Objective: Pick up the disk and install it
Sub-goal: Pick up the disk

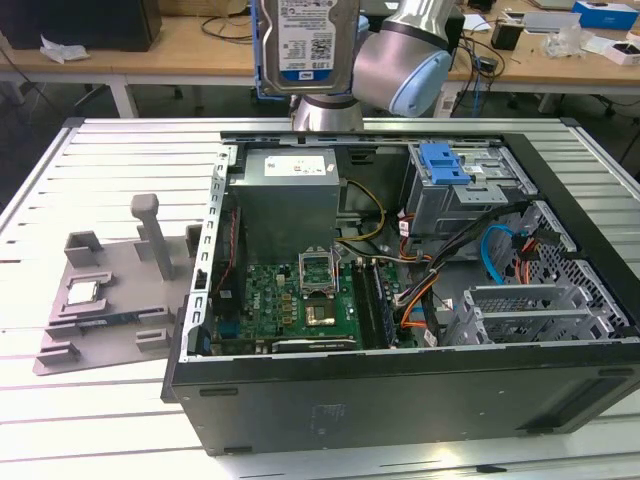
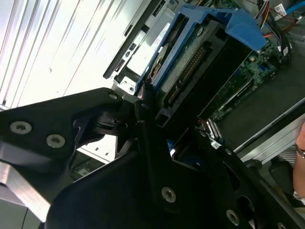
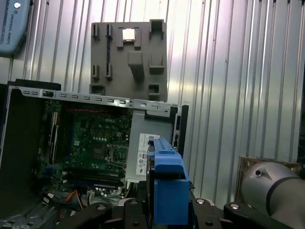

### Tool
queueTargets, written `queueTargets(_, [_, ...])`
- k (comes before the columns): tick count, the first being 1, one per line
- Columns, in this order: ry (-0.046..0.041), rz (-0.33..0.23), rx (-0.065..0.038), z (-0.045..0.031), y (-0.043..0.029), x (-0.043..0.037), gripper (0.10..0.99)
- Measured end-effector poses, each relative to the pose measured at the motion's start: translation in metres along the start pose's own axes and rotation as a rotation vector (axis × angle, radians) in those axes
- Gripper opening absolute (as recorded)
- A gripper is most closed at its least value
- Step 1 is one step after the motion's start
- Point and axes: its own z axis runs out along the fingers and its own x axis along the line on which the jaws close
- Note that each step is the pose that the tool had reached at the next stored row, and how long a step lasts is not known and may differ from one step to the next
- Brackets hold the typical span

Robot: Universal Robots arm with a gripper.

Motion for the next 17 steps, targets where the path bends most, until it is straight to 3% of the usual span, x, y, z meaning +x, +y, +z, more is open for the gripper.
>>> queueTargets(4, [-0.0001,0.000,-0.001,-0.0011,-0.0213,0.0023,0.369])
queueTargets(17, [0.0000,0.000,-0.001,-0.0030,-0.0592,0.0063,0.369])
